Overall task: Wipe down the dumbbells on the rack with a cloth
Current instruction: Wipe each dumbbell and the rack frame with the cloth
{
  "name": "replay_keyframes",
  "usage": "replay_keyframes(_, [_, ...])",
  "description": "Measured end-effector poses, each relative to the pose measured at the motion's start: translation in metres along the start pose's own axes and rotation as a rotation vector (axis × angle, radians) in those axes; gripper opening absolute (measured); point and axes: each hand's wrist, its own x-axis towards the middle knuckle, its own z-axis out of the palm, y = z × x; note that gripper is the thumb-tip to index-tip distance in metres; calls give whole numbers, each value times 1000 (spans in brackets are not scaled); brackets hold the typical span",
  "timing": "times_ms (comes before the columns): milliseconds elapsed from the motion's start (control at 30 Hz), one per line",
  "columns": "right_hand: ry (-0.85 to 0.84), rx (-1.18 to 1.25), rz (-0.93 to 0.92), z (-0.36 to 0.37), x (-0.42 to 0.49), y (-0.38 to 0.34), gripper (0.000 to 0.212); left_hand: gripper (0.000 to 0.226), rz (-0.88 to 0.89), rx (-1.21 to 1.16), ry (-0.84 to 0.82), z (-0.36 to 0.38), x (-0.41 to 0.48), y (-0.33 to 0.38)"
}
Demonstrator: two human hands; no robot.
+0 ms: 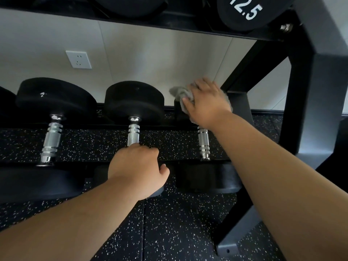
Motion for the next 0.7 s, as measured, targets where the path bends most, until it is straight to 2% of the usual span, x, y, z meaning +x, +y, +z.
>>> replay_keyframes(67, [12, 165, 100, -5, 1, 16, 50, 38, 3, 8, 10, 0, 0, 0])
replay_keyframes(200, [-211, 226, 468, -20, 16, 37, 43, 38, 1, 20, -5, 1, 1, 1])
replay_keyframes(267, [-197, 303, 535, -24, 22, 29, 37, 38, 3, 25, -10, 2, 0, 0])
replay_keyframes(300, [-121, 384, 532, -22, 26, 24, 37, 38, 2, 28, -11, 2, 0, 0])
replay_keyframes(367, [-37, 311, 398, -17, 26, 2, 55, 38, -1, 36, -11, 1, 0, 0])
replay_keyframes(433, [-50, 81, 210, -8, 18, -18, 68, 39, 5, 45, -12, -1, 0, 1])
replay_keyframes(500, [-55, -56, 101, -2, 12, -20, 70, 39, 7, 41, -14, -3, 0, 2])
replay_keyframes(600, [6, 56, 70, -6, 9, 2, 56, 40, 4, 32, -11, -2, 0, 1])
replay_keyframes(700, [45, 266, 203, 0, 5, 27, 51, 40, 16, 23, 2, 1, 1, -1])
